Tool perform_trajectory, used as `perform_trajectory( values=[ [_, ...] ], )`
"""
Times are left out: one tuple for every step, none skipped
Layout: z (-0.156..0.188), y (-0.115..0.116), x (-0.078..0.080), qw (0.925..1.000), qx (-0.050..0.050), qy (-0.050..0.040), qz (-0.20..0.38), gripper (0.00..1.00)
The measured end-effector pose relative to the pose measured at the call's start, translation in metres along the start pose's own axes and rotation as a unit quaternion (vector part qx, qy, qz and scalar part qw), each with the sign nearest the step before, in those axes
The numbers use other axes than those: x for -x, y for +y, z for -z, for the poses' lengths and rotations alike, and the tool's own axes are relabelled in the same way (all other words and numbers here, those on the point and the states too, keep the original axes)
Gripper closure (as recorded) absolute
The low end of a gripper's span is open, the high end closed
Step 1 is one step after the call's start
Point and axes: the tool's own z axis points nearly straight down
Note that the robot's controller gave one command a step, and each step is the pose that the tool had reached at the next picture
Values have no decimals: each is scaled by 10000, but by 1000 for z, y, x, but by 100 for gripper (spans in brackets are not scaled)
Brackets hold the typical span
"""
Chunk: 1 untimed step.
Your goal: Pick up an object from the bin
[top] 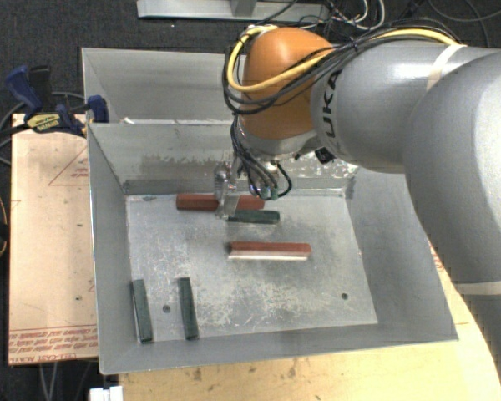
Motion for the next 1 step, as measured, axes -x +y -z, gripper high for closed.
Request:
perform_trajectory(
  values=[
    [44, 1, 2, 10000, 3, -12, 2, 100]
  ],
)
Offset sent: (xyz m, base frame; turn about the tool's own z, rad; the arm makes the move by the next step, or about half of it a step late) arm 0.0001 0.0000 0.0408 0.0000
